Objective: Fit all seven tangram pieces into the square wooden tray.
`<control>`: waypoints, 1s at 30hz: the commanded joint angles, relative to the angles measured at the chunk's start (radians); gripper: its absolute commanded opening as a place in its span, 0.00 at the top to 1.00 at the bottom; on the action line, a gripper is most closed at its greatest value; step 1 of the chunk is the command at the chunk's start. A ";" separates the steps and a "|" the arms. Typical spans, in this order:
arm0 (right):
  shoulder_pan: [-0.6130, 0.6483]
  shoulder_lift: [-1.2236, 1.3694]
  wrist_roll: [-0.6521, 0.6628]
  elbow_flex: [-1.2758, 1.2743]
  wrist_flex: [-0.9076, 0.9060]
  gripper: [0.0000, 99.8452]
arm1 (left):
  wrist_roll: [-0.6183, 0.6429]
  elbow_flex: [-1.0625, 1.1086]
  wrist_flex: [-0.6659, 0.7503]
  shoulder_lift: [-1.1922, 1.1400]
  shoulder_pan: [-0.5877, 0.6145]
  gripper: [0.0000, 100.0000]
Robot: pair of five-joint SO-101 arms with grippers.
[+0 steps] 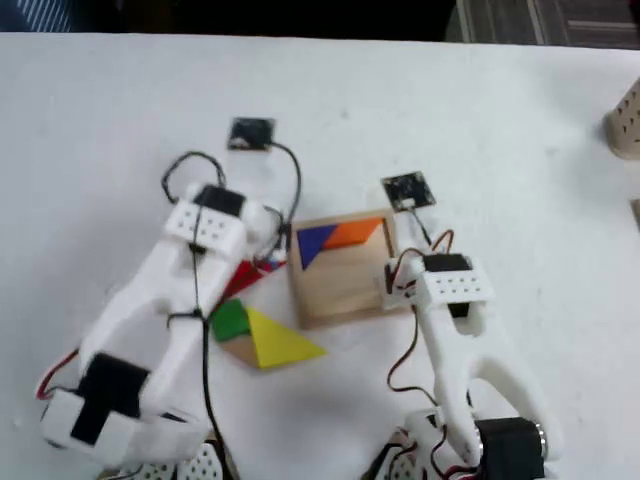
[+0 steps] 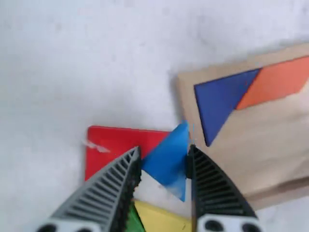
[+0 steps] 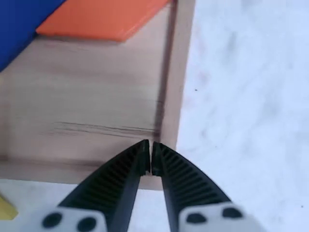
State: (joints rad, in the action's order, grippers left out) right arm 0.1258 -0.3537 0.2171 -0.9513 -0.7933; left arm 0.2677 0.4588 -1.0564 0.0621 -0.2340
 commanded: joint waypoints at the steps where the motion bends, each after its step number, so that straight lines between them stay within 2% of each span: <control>1: -0.065 -0.038 0.003 0.043 0.016 0.98 | -0.120 0.123 0.137 0.133 -0.124 0.85; 8: -0.073 -0.038 0.002 0.044 0.016 0.98 | -0.241 0.218 0.259 0.154 -0.291 0.85; 16: -0.070 -0.038 0.003 0.044 0.015 0.98 | -0.241 0.207 0.305 0.076 -0.300 0.84; 21: -0.070 -0.038 0.005 0.044 0.015 0.98 | -0.236 0.218 0.298 0.068 -0.300 0.66; 23: -0.068 -0.038 0.005 0.044 0.015 0.98 | -0.235 0.216 0.279 0.070 -0.300 0.63; 30: -0.068 -0.038 0.006 0.044 0.015 0.98 | -0.232 0.216 0.264 0.177 -0.292 0.70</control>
State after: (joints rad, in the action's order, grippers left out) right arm 0.0644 -0.3537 0.2171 -0.9513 -0.7933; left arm 0.0391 0.6843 -0.7848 0.1373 -0.5163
